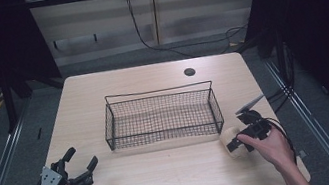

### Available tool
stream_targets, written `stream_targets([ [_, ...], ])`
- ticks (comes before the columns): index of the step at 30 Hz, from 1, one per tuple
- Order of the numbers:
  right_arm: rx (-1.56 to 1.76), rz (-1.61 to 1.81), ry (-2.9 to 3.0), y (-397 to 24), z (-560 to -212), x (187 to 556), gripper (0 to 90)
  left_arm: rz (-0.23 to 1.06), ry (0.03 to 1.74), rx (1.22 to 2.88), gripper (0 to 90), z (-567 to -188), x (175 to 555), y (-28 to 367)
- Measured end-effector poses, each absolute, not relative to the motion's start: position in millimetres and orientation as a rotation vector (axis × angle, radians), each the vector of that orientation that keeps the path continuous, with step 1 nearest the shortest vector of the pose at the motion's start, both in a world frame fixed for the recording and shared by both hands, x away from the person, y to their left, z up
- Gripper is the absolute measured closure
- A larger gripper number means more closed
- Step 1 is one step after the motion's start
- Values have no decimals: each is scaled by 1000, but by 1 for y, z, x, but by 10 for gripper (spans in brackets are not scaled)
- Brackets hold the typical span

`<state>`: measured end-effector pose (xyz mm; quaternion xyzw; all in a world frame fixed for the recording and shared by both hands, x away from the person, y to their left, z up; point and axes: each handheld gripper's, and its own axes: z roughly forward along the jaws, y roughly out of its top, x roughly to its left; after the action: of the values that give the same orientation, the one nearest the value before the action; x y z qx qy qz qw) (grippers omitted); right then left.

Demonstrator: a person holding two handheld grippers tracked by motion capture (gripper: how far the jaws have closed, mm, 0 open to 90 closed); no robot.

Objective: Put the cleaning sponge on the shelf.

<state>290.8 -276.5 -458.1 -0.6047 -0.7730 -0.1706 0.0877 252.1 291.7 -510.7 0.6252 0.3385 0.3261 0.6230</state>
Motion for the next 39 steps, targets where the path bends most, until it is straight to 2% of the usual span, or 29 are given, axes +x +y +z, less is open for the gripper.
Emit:
stream_targets([
  [3,-1800,-500,-2290,-274,-460,291,262,749,777,1436,157,-511,252,292],
  [7,-1794,-490,-2293,-272,-461,291,277,749,777,1437,157,-511,252,292],
  [39,-1726,-529,-2285,-269,-435,285,283,749,777,1436,157,-511,252,292],
])
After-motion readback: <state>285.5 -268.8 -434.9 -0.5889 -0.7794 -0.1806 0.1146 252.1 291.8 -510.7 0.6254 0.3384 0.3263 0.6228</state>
